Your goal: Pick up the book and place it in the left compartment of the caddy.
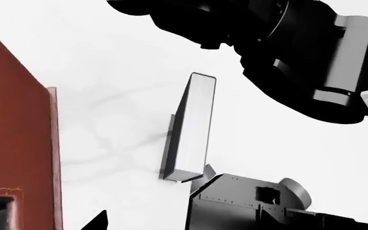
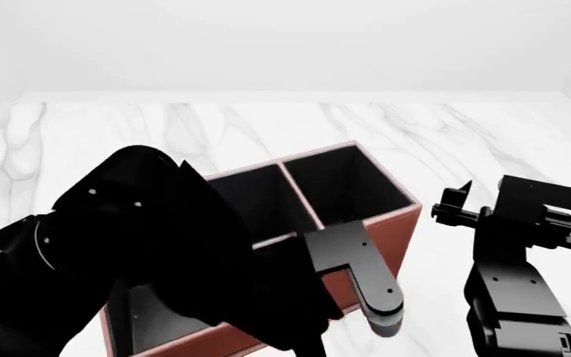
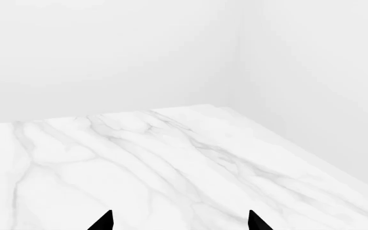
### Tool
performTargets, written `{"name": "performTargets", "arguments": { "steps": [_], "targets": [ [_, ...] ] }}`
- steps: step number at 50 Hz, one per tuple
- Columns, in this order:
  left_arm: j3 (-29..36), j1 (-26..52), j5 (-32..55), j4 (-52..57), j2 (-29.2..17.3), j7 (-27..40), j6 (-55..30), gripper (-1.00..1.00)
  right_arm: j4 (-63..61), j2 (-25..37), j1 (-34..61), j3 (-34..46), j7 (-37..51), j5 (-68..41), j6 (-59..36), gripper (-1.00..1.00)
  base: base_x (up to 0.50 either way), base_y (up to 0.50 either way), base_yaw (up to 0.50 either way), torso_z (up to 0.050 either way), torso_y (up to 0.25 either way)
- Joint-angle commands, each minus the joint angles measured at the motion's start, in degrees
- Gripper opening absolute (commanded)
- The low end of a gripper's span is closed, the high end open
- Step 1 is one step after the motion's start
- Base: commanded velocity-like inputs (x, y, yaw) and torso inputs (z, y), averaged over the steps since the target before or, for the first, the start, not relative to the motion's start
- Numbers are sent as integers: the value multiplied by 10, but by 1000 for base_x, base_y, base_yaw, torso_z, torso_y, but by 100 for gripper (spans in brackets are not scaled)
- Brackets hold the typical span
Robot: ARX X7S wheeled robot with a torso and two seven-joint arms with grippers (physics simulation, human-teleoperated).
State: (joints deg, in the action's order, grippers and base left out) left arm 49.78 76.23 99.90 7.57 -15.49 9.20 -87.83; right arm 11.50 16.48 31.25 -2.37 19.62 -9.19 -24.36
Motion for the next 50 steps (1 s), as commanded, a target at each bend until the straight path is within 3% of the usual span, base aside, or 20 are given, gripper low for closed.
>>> {"name": "performTargets", "arguments": {
  "steps": [1, 10, 20, 50],
  "targets": [
    [61, 35, 18, -13, 31, -4, 7, 100, -2, 1, 2, 5, 1, 1, -2, 100, 0, 0, 0, 0, 0],
    [92, 41, -17, -6, 61, -39, 16, 100, 0, 0, 4, 7, 2, -1, -1, 100, 0, 0, 0, 0, 0],
    [131, 22, -107, 0, 83, -122, 49, 100, -9, 5, 1, 1, 4, -5, -5, 100, 0, 0, 0, 0, 0],
    [205, 9, -222, -19, 75, -225, 128, 100, -10, 7, -3, 1, 8, -10, 2, 100, 0, 0, 0, 0, 0]
  ]
}}
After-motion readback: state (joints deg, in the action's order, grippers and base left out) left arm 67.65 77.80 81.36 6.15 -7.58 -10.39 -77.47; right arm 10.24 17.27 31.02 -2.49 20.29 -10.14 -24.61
